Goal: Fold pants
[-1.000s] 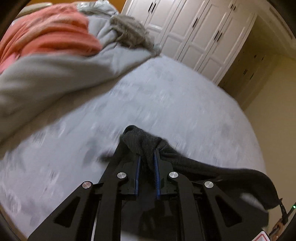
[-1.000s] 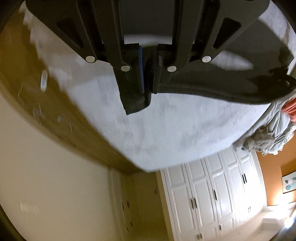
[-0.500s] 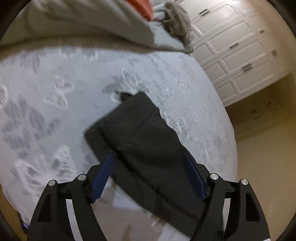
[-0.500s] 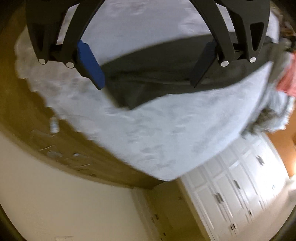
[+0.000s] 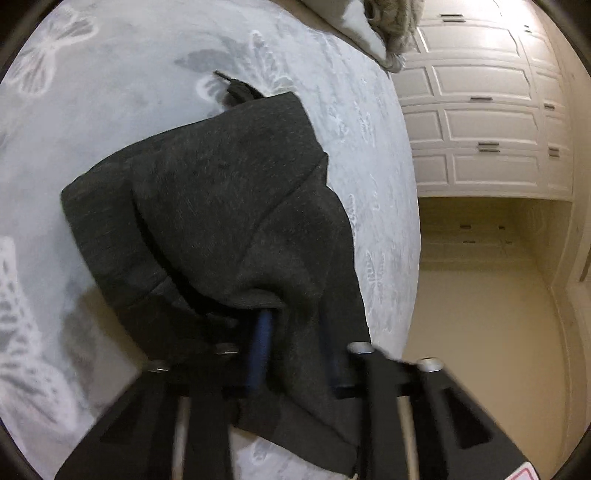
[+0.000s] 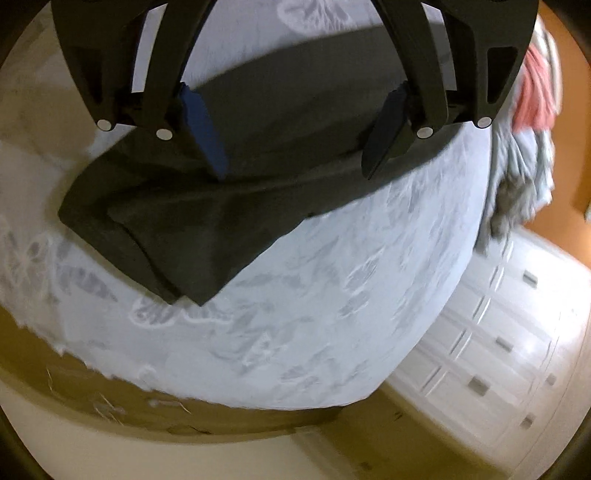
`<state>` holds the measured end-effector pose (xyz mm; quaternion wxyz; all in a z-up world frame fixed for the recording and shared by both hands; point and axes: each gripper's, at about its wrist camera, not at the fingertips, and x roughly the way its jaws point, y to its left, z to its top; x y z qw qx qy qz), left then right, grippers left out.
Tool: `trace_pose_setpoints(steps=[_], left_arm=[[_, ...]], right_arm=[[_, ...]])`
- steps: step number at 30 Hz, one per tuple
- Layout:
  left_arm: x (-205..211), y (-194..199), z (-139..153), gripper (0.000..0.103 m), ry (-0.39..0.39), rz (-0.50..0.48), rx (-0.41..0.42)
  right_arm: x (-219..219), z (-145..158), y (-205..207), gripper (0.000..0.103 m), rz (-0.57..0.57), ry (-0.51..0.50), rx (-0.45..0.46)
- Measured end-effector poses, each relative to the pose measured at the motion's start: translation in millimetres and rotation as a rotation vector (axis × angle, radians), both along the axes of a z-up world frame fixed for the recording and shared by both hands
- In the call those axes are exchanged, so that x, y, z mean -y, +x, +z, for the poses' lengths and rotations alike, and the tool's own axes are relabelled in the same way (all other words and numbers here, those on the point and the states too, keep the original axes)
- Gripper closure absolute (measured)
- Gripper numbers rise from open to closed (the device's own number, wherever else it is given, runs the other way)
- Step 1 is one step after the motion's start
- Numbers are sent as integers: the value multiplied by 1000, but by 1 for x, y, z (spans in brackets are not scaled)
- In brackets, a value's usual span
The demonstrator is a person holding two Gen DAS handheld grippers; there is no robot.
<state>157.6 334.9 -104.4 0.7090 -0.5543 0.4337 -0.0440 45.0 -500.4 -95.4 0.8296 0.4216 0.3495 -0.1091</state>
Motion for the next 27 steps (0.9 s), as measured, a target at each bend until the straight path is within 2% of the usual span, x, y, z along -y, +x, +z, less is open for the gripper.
trace_pose_setpoints(steps=[1,2,3,4,6,8,9,11,12,13,15,16,17,19,20,21,22,23,26,27], left_arm=[[2,-1,4,102,10,-14,12],[4,0,7,102,20,-27,25],[5,0,12,103,42,-36,40],[5,1,16,103,61,-41,53],[4,-2,30,103,70,-45,107],[-1,-10,47,103,47,-47,188],[-3,-16,57,103,62,-56,223],[-1,-19,63,103,125,-73,223],[0,-20,59,103,155,-81,188],[0,-20,53,103,161,-86,154],[-3,-21,39,103,131,-93,97],[-4,-20,36,103,118,-89,87],[-5,-21,35,103,108,-82,84],[-9,-23,39,103,102,-74,88],[-8,-23,38,103,101,-69,90],[-8,-25,39,103,106,-64,89],[-7,-29,40,103,116,-64,88],[-6,-29,42,103,128,-64,87],[-2,-30,43,103,153,-66,84],[-2,-29,42,103,157,-67,81]], right_arm=[[6,-6,2,31,-18,20,-11],[10,-13,4,50,-35,34,-22],[14,-19,7,84,-50,38,-39],[17,-22,9,103,-63,23,-54],[23,-13,5,103,-71,55,21],[24,25,-10,103,-73,25,185],[21,58,-26,103,-58,-40,296],[20,75,-42,103,-56,-122,319],[24,67,-46,102,-63,-173,240],[26,57,-44,101,-64,-179,177],[32,22,-37,101,-63,-134,-5],[32,9,-34,101,-42,-82,-53],[29,4,-34,100,-28,-50,-52],[22,5,-32,91,-5,-10,-36],[18,7,-28,67,-3,-15,-33],[16,9,-26,32,-10,-20,-26],[16,10,-22,25,-33,-25,-28],[19,7,-22,25,-64,-26,-31],[26,-4,-16,26,-119,90,-3],[30,-11,-11,30,-147,124,-19]])
